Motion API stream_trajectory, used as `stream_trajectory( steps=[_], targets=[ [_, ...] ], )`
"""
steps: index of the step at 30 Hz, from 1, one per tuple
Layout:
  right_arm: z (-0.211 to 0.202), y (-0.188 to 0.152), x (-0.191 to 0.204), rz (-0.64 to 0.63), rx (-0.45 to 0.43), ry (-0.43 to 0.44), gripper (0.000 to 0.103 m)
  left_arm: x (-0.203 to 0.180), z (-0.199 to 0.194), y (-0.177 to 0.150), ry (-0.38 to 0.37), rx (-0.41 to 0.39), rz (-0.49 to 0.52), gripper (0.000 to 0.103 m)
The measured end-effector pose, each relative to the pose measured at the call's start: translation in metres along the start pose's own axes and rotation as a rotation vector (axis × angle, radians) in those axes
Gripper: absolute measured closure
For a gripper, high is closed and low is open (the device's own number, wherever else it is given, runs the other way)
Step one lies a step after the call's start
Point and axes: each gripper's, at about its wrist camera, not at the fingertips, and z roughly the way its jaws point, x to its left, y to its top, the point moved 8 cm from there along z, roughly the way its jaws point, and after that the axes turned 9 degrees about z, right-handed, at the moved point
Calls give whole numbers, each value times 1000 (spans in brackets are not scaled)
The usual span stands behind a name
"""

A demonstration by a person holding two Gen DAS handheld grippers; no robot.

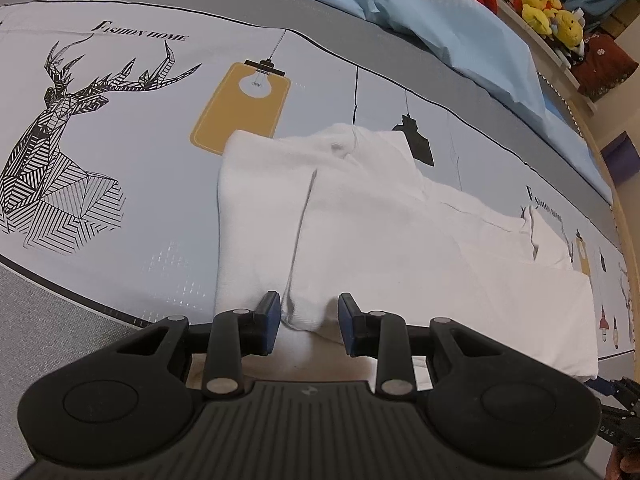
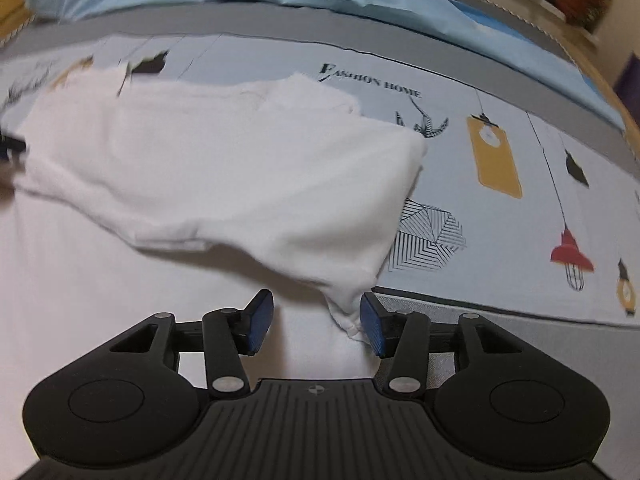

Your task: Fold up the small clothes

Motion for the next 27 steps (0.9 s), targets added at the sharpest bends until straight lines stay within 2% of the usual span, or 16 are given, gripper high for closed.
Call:
stream_trajectory(
  steps=[2, 3, 4, 6, 7, 10, 12, 13, 16, 17, 18, 19, 21, 24, 25, 27],
  targets=[
    [2, 1, 1, -26, -22, -35, 53, 0, 1, 0, 7, 1, 11, 73],
    [2, 3, 0, -33, -39, -57, 55, 0, 1, -1, 17, 2, 20, 83],
    [3, 5, -2, -33, -55, -74, 67, 0, 0, -1, 23, 6, 32, 90],
    [2, 10, -9, 16, -53, -72, 100, 0, -2, 0, 19, 10, 51, 96],
    [-3, 14, -14, 67, -59, -58, 100, -2, -7, 1, 11, 6, 61, 97],
    [-37, 38, -32, 200, -188, -49, 100, -10, -29, 10, -8, -31, 90, 97],
    [-42, 38, -42, 233, -187, -63, 100, -13, -37, 9, -2, -17, 113, 97],
    [-35, 31, -46, 237, -133, -81, 100, -13, -37, 5, -5, 13, 120, 97],
    [0, -5, -54, 254, 110, -108, 100, -13, -22, -18, 15, 138, 158, 96],
    [5, -11, -56, 252, 150, -133, 100, -14, -19, -23, 36, 163, 181, 96],
    [5, -14, -59, 238, 164, -175, 100, -13, -20, -22, 62, 152, 192, 96],
    [0, -13, -63, 227, 154, -204, 100, -12, -27, -16, 89, 115, 201, 96],
    [-16, -5, -70, 257, 113, -202, 100, -15, -40, -5, 97, 43, 214, 96],
    [-48, 17, -68, 324, -41, -92, 99, -26, -48, 4, 25, -17, 202, 96],
    [-55, 25, -63, 327, -101, -47, 99, -30, -46, 4, 12, -19, 209, 96],
    [-52, 34, -53, 313, -162, -2, 99, -35, -37, 1, 17, -6, 228, 96]
  ],
)
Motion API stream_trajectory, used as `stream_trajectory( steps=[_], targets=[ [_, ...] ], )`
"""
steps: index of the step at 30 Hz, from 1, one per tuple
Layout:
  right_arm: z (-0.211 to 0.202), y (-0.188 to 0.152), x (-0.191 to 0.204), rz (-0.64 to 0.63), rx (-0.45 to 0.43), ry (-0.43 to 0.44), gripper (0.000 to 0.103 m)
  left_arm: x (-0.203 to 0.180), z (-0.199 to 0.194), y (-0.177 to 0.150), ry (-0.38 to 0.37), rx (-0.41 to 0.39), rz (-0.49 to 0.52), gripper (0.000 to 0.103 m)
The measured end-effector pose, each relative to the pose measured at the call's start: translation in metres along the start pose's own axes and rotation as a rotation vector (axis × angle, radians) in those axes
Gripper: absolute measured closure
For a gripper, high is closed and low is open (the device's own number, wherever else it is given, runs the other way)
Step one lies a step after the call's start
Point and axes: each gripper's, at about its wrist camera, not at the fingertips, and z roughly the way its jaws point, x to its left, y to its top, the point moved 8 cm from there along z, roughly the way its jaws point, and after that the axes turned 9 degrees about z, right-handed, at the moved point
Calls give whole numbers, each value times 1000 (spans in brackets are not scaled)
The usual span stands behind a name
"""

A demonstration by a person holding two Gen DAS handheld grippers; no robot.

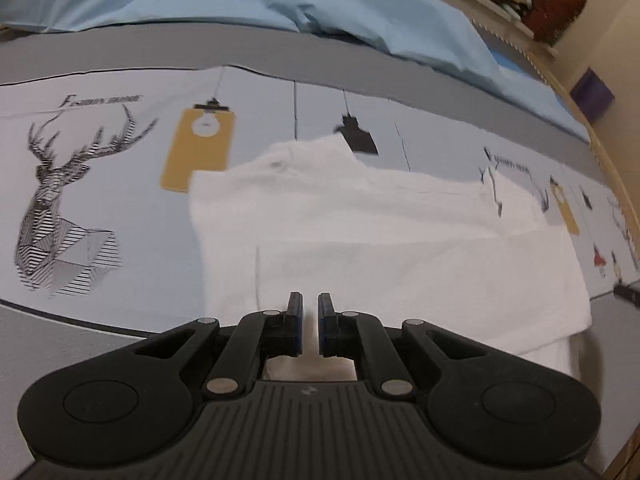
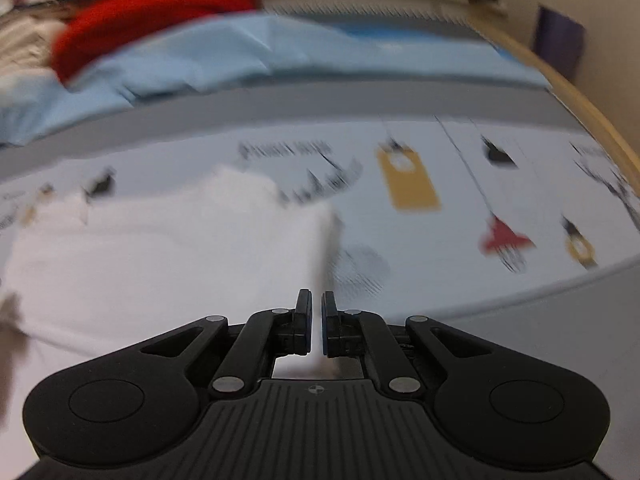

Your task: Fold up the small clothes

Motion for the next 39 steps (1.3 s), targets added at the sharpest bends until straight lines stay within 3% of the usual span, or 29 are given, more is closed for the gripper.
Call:
stream_trajectory(
  steps=[2, 4, 6, 11, 12, 14, 16, 21, 28, 35, 39],
  targets=[
    [20, -5, 7, -20, 11, -2, 99, -1, 17, -11, 29, 55, 15, 96],
    [47, -23, 4, -56, 93, -57, 97, 1, 38, -28, 75, 146, 33, 96],
    [67, -43, -5, -85, 183, -122, 96, -2, 38, -29, 81, 131, 52, 96],
    [49, -20, -10, 22, 67, -62, 90, -4, 20, -12, 61, 24, 58, 90],
    [55, -27, -14, 13, 101, -102, 88, 0, 24, -16, 83, 45, 54, 85],
    [69, -42, -17, -6, 153, -145, 78, 8, 40, -33, 112, 137, 49, 84],
    [60, -38, -17, -13, 135, -174, 73, 5, 33, -30, 114, 118, 63, 82],
    [7, -16, -7, 72, 14, -126, 70, -12, -8, -7, 92, -43, 102, 64],
    [-76, -2, 10, 147, -109, -17, 64, -51, -83, -4, 129, -293, 291, 56],
    [-169, -29, 27, 121, -205, 87, 62, -74, -169, -28, 126, -446, 292, 55],
    [-203, -63, 21, 121, -231, 100, 55, -83, -218, -67, 162, -518, 304, 52]
  ],
)
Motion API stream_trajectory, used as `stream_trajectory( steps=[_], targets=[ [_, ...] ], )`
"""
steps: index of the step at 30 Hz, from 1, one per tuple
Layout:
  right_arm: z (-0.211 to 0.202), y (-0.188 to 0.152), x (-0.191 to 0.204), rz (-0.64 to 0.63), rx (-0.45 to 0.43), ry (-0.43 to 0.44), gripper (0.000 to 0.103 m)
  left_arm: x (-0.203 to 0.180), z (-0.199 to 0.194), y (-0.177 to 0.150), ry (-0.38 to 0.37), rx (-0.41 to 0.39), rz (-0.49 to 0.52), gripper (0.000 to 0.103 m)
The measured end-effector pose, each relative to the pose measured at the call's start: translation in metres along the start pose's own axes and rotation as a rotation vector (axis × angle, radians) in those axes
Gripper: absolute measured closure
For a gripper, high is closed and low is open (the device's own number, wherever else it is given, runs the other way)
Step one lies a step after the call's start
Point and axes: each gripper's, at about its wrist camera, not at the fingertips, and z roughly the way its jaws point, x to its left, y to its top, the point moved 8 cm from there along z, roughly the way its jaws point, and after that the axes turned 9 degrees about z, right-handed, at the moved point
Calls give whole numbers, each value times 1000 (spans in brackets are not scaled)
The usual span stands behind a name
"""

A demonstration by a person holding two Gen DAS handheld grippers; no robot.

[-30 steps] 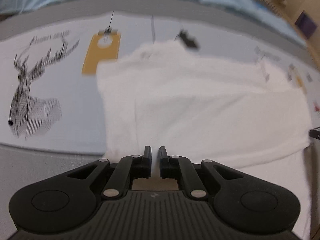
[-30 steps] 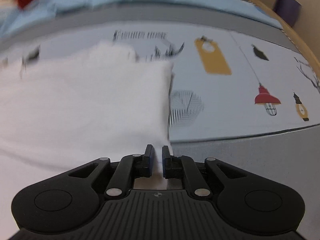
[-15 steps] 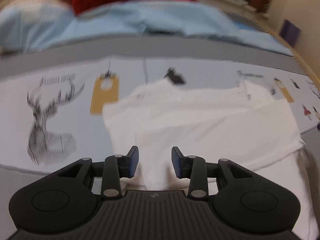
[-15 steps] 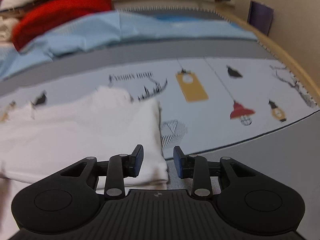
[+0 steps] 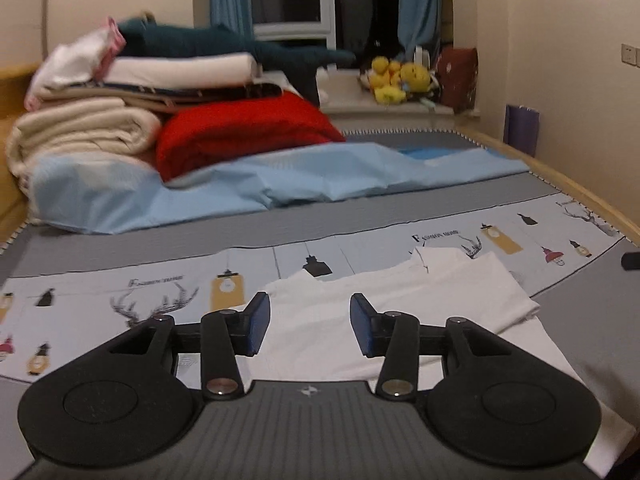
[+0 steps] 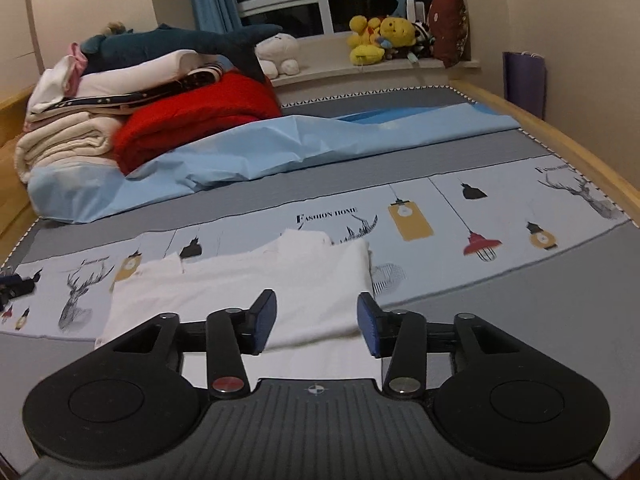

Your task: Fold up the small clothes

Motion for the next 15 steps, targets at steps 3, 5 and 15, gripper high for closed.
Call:
stream_trajectory(
  steps=[3, 5, 15],
  targets=[
    [-14, -27, -14, 4, 11, -17, 55, -3, -35, -22, 3, -4, -29, 46],
    [-18, -45, -25, 23, 44, -28, 55, -5, -47, -42, -10, 21, -48, 46],
    [-4, -118, -71, 59, 238, -145, 55, -3, -48, -156, 4, 338, -153, 44]
  ],
)
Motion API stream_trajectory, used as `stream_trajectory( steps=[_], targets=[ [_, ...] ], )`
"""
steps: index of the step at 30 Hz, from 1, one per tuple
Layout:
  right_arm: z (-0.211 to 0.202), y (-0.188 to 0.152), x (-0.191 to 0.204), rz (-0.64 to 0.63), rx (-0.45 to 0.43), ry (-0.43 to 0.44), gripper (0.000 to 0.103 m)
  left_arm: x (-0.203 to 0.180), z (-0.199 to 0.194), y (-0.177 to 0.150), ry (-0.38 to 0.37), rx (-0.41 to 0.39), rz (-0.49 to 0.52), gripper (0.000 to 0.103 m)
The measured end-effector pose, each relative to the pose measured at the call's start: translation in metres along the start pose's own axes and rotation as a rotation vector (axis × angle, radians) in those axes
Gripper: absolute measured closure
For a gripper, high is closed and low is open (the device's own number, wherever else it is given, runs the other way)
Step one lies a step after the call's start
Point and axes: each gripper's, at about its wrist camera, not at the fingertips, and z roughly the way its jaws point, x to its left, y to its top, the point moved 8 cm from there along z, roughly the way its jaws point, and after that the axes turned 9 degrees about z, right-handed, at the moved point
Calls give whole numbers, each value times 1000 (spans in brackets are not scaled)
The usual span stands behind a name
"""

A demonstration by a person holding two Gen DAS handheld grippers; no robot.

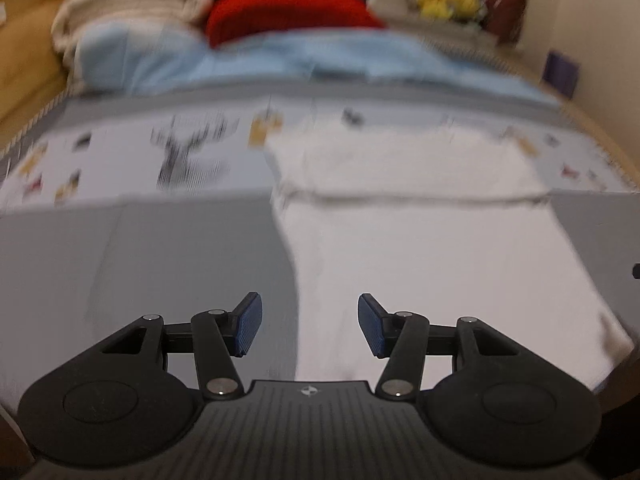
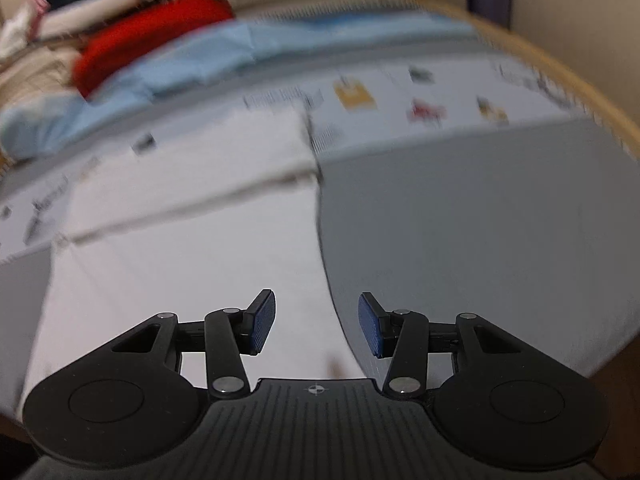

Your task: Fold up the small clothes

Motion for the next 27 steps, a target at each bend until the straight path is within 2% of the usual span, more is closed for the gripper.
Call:
stream_trajectory(
  steps=[2, 3, 4, 6, 8, 11, 14, 20, 23, 27],
  targets=[
    [12, -7, -3, 10, 44, -10, 56, 2, 8, -13, -51, 46, -37, 44],
    [17, -10, -3, 4, 61, -7, 62, 4, 11, -18, -62, 63, -50, 45],
    [22, -13, -3, 3, 77, -5, 78, 7, 14, -22, -54, 74, -53, 45],
    [32, -19, -7, 18, 122, -10, 90, 13, 19, -26, -40, 103, -53, 46],
    [38, -24, -12, 38, 151, -23, 90, 17, 25, -31, -46, 131, -59, 46],
    [47, -29, -20, 43, 183, -55, 89, 18, 35, -48, -74, 217, -68, 46],
    [57, -39, -29, 46, 245, -89, 76, 18, 42, -64, -98, 297, -79, 48],
    [62, -48, -29, 22, 290, -112, 73, 18, 55, -80, -119, 390, -92, 54],
    [65, -52, -30, 11, 308, -122, 73, 15, 60, -85, -121, 419, -74, 62],
    [68, -55, -31, 1, 323, -130, 73, 11, 62, -89, -131, 440, -38, 81]
  ],
)
